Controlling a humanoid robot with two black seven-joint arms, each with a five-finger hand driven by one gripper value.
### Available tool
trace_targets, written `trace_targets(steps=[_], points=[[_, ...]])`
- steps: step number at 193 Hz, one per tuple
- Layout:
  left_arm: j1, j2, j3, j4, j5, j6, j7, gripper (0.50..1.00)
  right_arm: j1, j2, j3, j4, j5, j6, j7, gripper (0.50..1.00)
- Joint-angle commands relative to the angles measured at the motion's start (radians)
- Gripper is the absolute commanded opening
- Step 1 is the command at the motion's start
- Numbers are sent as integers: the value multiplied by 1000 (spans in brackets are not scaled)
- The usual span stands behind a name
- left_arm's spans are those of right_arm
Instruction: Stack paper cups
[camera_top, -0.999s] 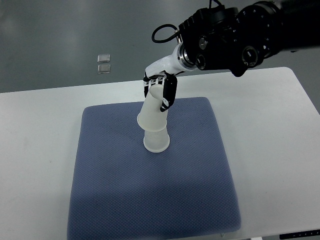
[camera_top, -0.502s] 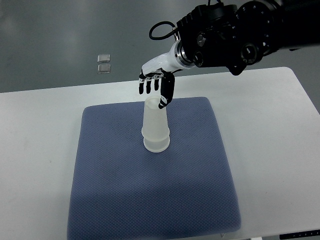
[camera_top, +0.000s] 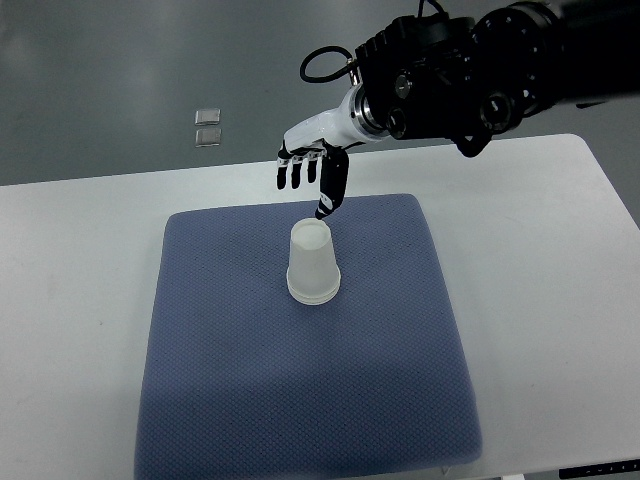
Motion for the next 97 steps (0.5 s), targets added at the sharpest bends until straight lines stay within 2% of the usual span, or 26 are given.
trace_targets(steps=[1,21,42,70,97], points=[[0,0,0,0,0,0,0,1000,-36,-2,5,-11,4,-34,5,787],[0,0,0,0,0,0,0,1000,-81,-83,39,-32,4,-40,7,787],[0,0,0,0,0,0,0,1000,-188,-204,117,-104,4,-72,8,787],[0,0,0,-2,0,0,0,1000,-348,-377,349,-219,4,-75,7,787],[0,0,0,-2,0,0,0,1000,-458,-462,531,-258,44,-77,7,787]])
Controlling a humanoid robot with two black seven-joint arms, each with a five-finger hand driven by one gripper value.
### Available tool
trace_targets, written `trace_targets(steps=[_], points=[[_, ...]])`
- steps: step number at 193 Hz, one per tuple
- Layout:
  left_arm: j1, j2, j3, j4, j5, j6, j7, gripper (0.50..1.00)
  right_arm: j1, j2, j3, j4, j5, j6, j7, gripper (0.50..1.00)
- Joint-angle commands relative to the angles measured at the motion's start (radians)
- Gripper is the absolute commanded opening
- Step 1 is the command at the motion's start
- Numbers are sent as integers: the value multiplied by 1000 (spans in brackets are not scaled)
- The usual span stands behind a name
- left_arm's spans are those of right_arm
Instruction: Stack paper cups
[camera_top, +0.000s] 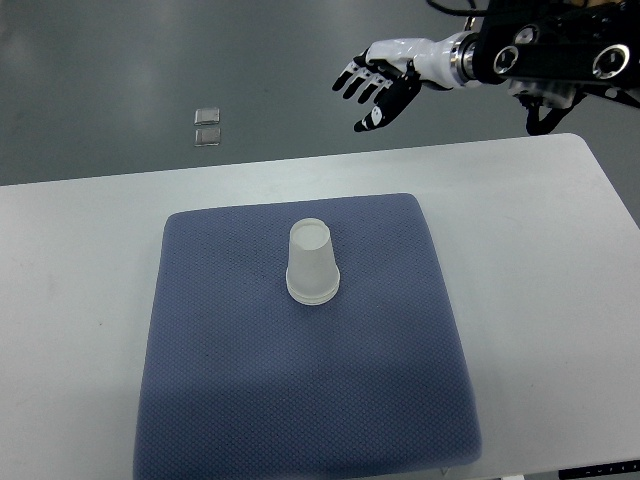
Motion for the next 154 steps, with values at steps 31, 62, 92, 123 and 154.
trace_targets(steps=[31,62,92,123,154], points=[[0,0,-2,-2,0,0,0,1000,-203,-80,265,-119,222,0,-1,791],[6,0,0,3,0,5,0,1000,-358,-54,492,-251,277,0,0,852],[8,0,2,13,0,8,0,1000,-466,21,671,-308,277,-3,5,854],[11,0,0,21,0,9,0,1000,-590,107,845,-363,277,-3,49,864],[29,0,2,23,0,9,0,1000,-702,162,1033,-366,277,-26,103,885]])
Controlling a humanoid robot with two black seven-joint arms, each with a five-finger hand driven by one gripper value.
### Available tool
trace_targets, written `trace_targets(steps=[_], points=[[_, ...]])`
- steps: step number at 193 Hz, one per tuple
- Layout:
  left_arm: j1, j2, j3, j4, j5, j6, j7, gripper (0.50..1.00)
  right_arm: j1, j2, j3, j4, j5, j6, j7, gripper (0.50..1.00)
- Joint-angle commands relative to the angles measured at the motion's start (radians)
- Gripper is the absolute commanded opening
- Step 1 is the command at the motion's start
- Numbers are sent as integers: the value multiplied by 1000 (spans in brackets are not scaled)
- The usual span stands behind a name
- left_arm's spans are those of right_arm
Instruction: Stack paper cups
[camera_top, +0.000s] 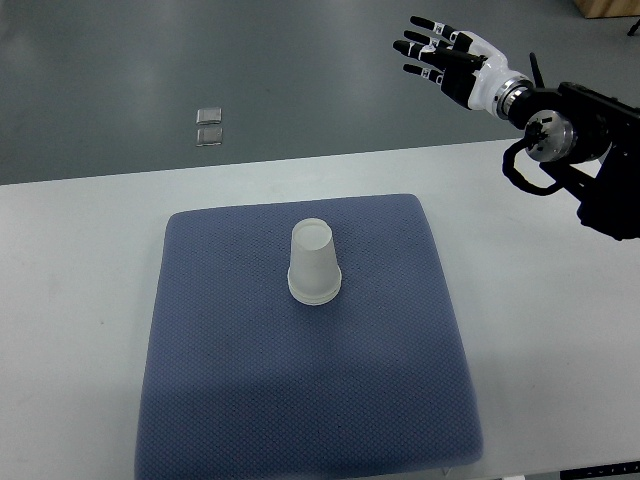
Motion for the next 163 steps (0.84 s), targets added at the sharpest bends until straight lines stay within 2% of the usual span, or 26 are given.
trace_targets(steps=[1,6,48,54,60,97,163], points=[[16,0,1,1,0,0,0,1000,-74,34,115,-1,-1,-12,27,885],[16,0,1,1,0,0,0,1000,-95,40,139,-1,-1,-10,27,899],[17,0,1,10,0,0,0,1000,-186,75,228,-1,-1,-1,29,903],[17,0,0,9,0,0,0,1000,-199,75,231,-1,-1,8,30,925],[16,0,0,9,0,0,0,1000,-205,75,231,-1,-1,20,33,928],[16,0,-2,3,0,0,0,1000,-244,94,233,-1,-1,59,79,928],[14,0,0,6,0,0,0,1000,-279,109,231,-1,-1,65,83,928]])
